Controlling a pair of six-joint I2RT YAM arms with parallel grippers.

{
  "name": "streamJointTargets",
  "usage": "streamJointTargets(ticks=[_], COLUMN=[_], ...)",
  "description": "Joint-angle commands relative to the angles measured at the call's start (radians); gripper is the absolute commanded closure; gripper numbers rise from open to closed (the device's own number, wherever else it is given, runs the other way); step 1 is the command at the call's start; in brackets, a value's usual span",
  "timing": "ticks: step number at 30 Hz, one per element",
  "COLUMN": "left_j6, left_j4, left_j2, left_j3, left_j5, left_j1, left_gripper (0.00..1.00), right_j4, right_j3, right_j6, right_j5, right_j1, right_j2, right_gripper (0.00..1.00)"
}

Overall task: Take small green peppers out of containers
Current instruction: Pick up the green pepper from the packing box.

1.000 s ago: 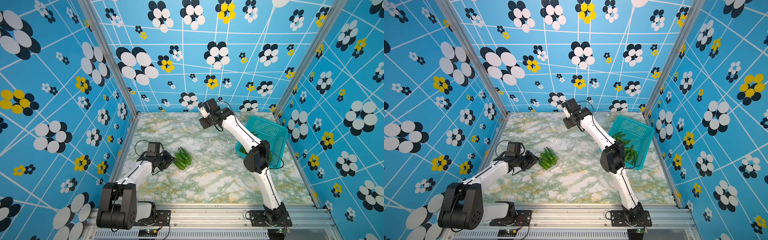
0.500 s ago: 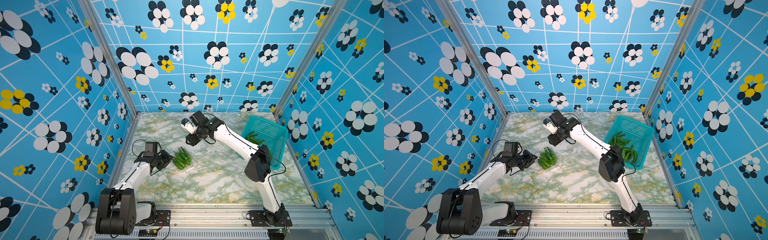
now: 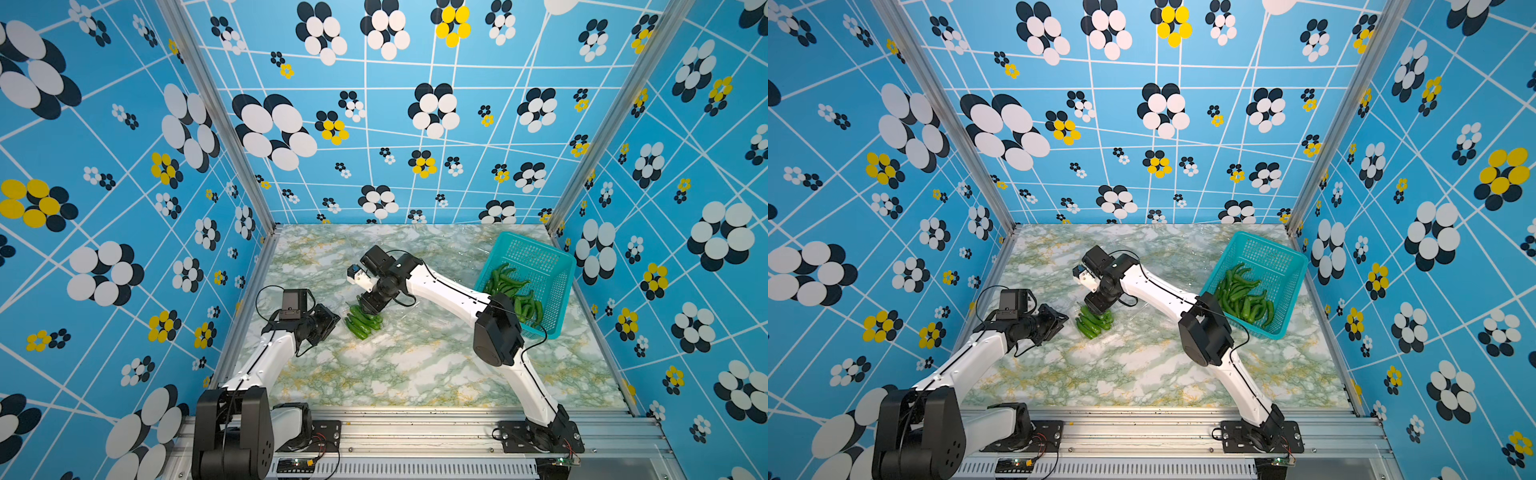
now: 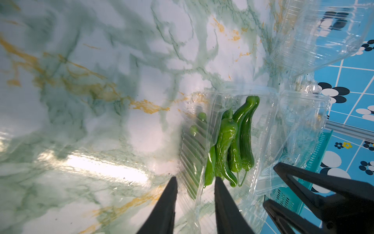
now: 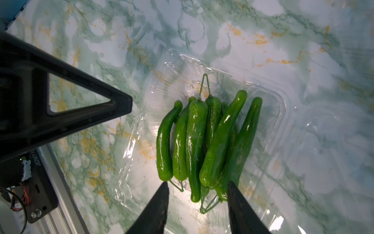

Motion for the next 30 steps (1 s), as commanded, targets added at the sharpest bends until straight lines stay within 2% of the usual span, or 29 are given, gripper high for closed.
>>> streamJointTargets(ticks=[1,12,23,30], left_j6=[0.013,0.007,-0.003,-0.010], left_j4=[0.005,-0.012,0.008,0.025], left_j2=[-0.021,-0.069,-0.081,-0.080], left_j3=[-0.019,-0.025,-0.054,-0.065], left_j5=[0.021,0.035,0.044,0.047], left_j1=[0.012,0.016,0.015,0.010], left_gripper=[0.66,0.66,0.66,0.66], right_j4=[-0.001,-0.012,-0.062,-0.058], right_j3=[0.048,0.152,0.272,0.287], right_j6=[0.025,0.038,0.036,0.036], right_j5=[-0.020,-0.017,-0.009,-0.010], right_j1=[0.011,0.017,0.025,0.030], right_j2=[0.034,0.135,0.226,0.250], right_gripper=[0.53,0.57,0.58,0.58])
